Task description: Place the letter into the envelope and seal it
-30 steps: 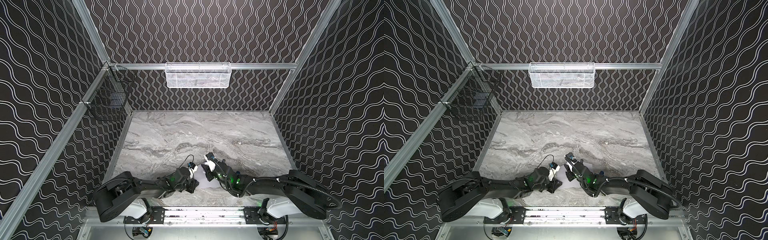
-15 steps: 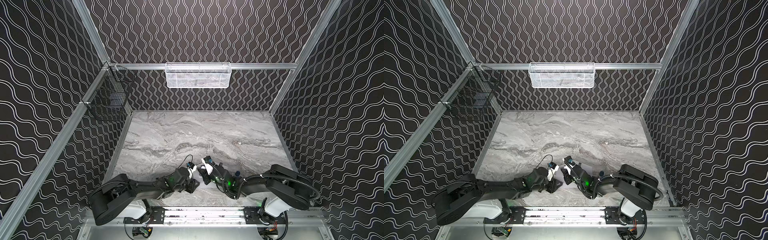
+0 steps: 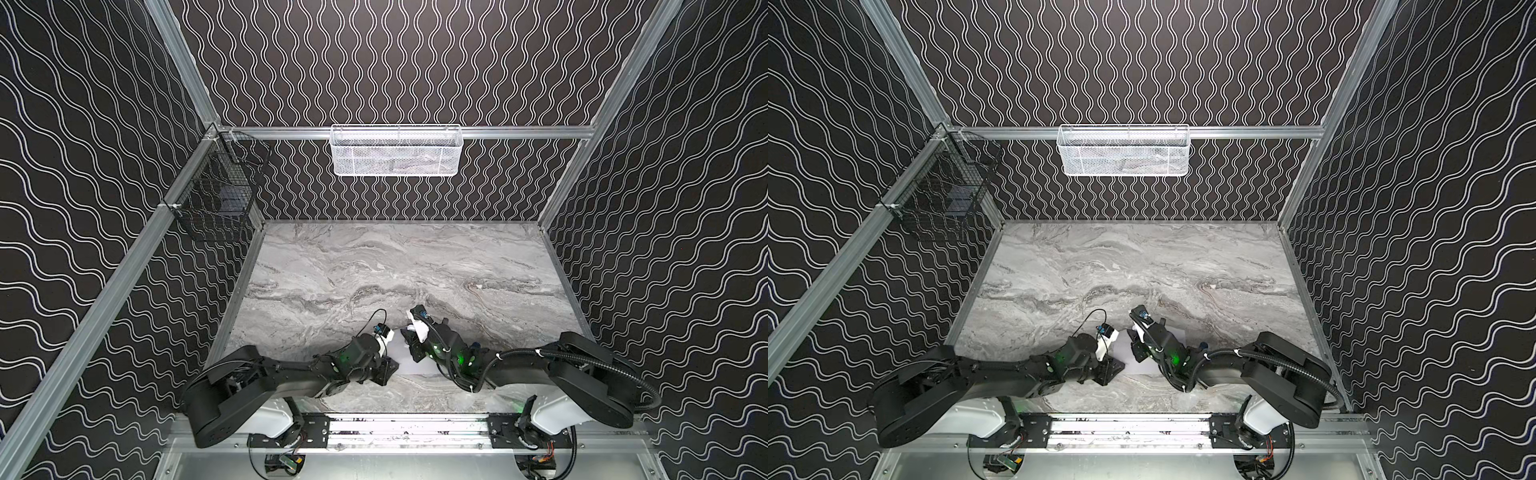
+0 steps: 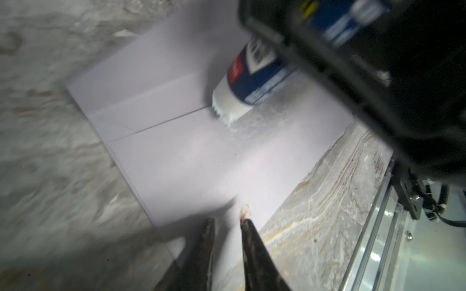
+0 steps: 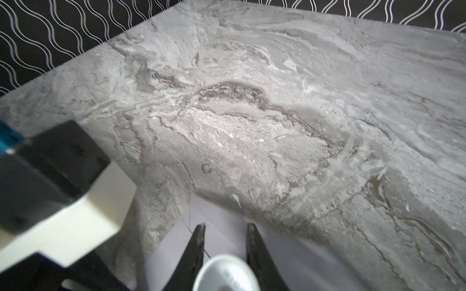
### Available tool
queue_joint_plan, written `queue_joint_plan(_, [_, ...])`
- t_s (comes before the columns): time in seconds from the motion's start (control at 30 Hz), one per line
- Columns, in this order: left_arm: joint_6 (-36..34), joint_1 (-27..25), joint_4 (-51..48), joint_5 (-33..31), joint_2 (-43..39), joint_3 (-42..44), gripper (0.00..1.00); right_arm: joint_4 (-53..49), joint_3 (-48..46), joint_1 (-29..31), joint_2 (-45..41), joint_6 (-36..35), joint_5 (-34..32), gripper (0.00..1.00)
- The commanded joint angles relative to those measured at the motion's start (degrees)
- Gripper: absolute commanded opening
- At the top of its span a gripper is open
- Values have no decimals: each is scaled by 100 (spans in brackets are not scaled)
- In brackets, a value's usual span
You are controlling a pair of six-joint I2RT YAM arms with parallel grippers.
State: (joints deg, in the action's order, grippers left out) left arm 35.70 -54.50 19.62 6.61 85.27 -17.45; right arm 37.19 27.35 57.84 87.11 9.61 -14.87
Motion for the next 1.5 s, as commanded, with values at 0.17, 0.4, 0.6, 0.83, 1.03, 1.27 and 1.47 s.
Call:
queue_joint_plan(0.17, [35,-7,-861,-178,-293,34,58,-134,16,7,4,-105,-120,0])
queue_joint_plan(0.4, [40,-8,-1027,-269,-618,35,54,-319,52,5,-179,-204,-189,0])
queue_joint_plan(0.6, [-19,-17,-1017,-227,-1140,145,58,-346,85,-11,-157,-276,-215,0])
queue_joint_plan(0.83, [81,-17,-1183,-459,-1386,216,52,-237,132,-1,-263,-137,35,0])
queue_joint_plan(1.03, [153,-17,-1188,-515,-1292,267,34,170,158,76,-274,46,520,0])
queue_joint_plan(1.27, [208,-17,-1065,-483,-891,245,25,505,547,477,447,-17,591,0])
queue_joint_plan(1.47, [210,-17,-1091,-481,-799,221,23,725,547,526,996,-68,426,0])
